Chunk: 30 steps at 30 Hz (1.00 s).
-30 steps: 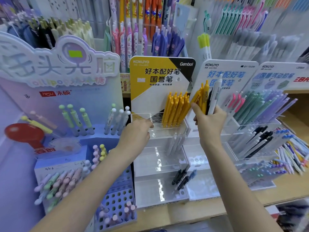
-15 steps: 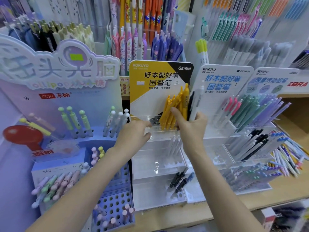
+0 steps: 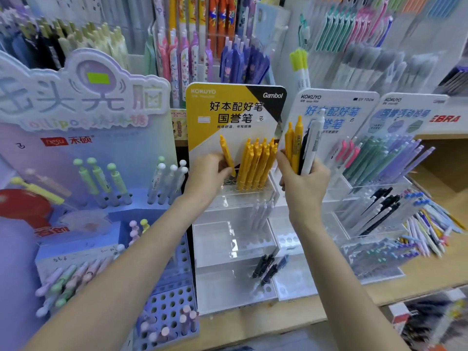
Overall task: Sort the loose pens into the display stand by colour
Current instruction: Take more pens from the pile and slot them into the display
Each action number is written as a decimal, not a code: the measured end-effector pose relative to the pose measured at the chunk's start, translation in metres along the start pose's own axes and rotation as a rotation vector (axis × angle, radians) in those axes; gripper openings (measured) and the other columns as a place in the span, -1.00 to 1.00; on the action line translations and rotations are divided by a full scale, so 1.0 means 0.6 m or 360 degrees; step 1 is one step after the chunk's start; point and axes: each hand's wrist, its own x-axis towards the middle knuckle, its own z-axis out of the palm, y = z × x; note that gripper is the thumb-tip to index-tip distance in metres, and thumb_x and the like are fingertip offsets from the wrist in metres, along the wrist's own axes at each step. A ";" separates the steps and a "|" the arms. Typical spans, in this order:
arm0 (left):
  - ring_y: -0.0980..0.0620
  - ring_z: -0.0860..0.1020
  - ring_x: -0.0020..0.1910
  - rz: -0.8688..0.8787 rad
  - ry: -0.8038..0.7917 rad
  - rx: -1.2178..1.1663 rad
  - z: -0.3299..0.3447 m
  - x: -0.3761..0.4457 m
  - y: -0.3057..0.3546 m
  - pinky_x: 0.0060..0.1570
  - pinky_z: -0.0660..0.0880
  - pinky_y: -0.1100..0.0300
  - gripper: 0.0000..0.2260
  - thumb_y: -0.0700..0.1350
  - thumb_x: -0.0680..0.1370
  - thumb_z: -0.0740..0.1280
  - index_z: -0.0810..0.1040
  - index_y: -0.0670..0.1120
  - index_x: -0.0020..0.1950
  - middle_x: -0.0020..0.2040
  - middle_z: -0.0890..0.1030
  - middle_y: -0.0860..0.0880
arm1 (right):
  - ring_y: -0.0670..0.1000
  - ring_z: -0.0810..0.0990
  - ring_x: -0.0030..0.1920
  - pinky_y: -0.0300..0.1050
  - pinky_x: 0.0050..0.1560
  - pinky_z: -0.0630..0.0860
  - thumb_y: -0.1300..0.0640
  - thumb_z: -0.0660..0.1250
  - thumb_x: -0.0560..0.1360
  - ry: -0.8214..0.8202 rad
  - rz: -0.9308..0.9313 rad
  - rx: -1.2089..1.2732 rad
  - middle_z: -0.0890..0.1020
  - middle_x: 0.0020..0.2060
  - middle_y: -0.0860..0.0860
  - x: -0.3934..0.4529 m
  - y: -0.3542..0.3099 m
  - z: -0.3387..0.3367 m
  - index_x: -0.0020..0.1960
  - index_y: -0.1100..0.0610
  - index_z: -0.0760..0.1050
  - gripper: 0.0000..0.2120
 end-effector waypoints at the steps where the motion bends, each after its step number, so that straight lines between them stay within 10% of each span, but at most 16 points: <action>1: -0.10 0.58 -0.06 0.0005 -0.0030 0.0067 0.002 0.004 0.000 -0.01 0.50 0.04 -0.90 -0.23 0.52 0.33 0.60 -0.23 -0.03 -0.08 0.65 -0.17 | 0.09 0.36 -0.41 0.03 -0.40 0.40 0.18 0.44 0.42 0.0021 0.0013 -0.0005 0.43 -0.41 0.17 0.003 -0.002 -0.007 -0.27 0.32 0.43 -0.74; 11: -0.19 0.56 -0.13 -0.0066 -0.0112 0.0576 0.029 0.025 0.012 -0.22 0.44 0.05 -0.90 -0.18 0.51 0.34 0.56 -0.22 -0.11 -0.15 0.61 -0.19 | 0.05 0.38 -0.45 -0.19 -0.49 0.41 0.22 0.42 0.44 0.0021 0.0052 -0.0040 0.41 -0.49 0.06 0.020 0.005 -0.030 -0.35 0.09 0.40 -0.73; 30: 0.03 0.58 -0.21 -0.0033 0.0241 0.0089 0.018 0.013 0.028 -0.12 0.55 0.04 -0.89 -0.17 0.45 0.42 0.62 -0.14 -0.05 -0.22 0.62 -0.01 | 0.07 0.39 -0.44 -0.19 -0.49 0.42 0.21 0.42 0.44 -0.0158 0.0025 -0.0098 0.41 -0.45 0.12 0.045 0.018 -0.042 -0.32 0.15 0.40 -0.75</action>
